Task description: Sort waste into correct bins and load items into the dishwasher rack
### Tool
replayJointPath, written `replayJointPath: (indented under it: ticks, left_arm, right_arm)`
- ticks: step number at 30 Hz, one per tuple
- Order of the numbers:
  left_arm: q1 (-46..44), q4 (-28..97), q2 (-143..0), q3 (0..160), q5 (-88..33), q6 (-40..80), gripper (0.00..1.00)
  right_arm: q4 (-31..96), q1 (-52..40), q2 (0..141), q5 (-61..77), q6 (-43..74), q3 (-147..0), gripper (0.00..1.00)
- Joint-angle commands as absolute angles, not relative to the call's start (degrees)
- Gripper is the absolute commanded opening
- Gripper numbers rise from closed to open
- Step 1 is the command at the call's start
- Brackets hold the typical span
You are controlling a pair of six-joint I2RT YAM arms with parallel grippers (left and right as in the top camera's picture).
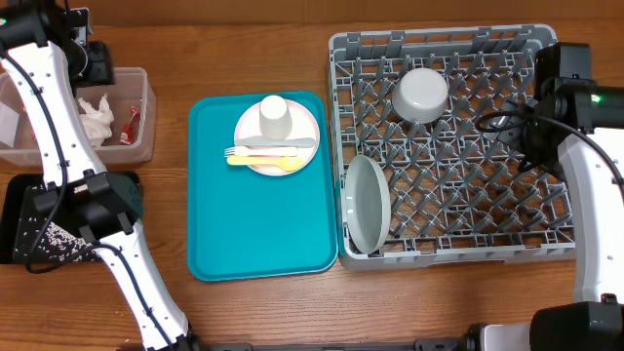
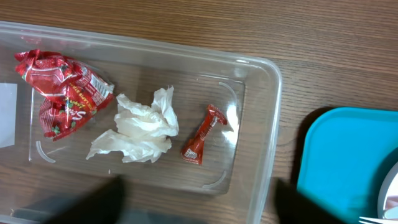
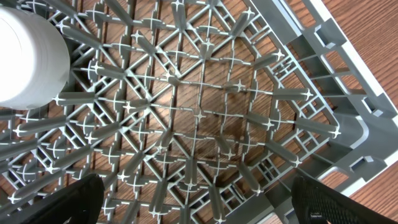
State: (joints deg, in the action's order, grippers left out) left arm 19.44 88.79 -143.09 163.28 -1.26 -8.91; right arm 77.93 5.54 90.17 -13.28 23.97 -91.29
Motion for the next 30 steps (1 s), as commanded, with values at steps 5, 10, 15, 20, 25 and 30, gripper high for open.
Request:
replayJointPath:
  ticks: [5, 10, 15, 20, 25, 30]
  left_arm:
    - [19.1, 92.4, -142.6, 164.9, -1.1, -8.1, 1.00]
    - [18.9, 96.8, -141.9, 168.4, -1.5, -7.8, 0.99]
    - [18.9, 96.8, -136.1, 168.5, -6.2, -6.6, 1.00]
    - [18.9, 96.8, -128.6, 167.8, -9.0, -5.0, 1.00]
    - [18.9, 96.8, -118.8, 160.4, -9.7, -4.5, 1.00]
    - [18.9, 96.8, -107.5, 146.8, -9.7, -5.3, 1.00]
  right_arm:
    - [77.6, 5.6, 90.0, -13.2, 24.0, -91.9, 1.00]
    - [77.6, 5.6, 90.0, -13.2, 24.0, -91.9, 1.00]
    - [77.6, 5.6, 89.9, -13.2, 24.0, -91.9, 1.00]
    - [77.6, 5.6, 90.0, -13.2, 24.0, -91.9, 1.00]
    - [77.6, 5.6, 90.0, -13.2, 24.0, -91.9, 0.99]
    - [77.6, 5.6, 90.0, -13.2, 24.0, -91.9, 1.00]
